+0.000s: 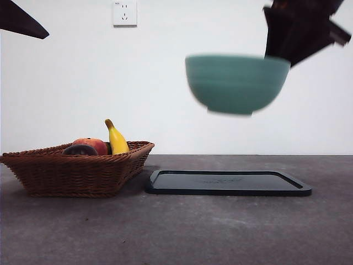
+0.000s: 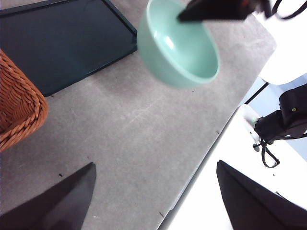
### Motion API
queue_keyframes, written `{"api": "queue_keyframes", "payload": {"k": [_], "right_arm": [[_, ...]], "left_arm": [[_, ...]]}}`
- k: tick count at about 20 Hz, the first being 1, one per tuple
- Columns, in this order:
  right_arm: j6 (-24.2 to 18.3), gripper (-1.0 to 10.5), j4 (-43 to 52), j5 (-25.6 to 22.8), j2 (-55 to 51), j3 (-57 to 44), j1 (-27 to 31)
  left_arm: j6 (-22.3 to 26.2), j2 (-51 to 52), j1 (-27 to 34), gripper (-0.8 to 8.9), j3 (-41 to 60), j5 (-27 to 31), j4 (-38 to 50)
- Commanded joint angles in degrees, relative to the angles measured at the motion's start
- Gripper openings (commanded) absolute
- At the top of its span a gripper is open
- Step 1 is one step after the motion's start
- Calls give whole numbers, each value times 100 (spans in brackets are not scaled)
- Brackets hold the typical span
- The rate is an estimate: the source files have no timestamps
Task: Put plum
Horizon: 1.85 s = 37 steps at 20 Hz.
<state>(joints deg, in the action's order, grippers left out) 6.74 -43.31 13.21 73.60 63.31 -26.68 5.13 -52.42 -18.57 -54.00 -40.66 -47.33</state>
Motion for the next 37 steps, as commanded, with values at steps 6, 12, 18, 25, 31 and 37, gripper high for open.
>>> {"api": "queue_keyframes", "payload": {"k": [6,12,18,25,31,37], "right_arm": [[448,10,1165,-286,173,-1172,-579],[568,10,1659,-518,627,-1569,-837],[566,10,1740,-629,837,-1569,-872],[636,178,1703,-660,837,-1569,-879],[634,218,1591,-732,544,-1528,-870],[448,218,1049,-804,-518,-977,-839]], "left_arm": [[85,-37,-26,403,-70,-33,57],[85,-37,-26,403,-70,-33,57],[85,-37,-26,403,-70,-33,57],[85,-37,-26,403,-70,-33,57],[85,-37,-24,403,-70,-33,57],[85,-37,-26,403,-70,-33,57]]}}
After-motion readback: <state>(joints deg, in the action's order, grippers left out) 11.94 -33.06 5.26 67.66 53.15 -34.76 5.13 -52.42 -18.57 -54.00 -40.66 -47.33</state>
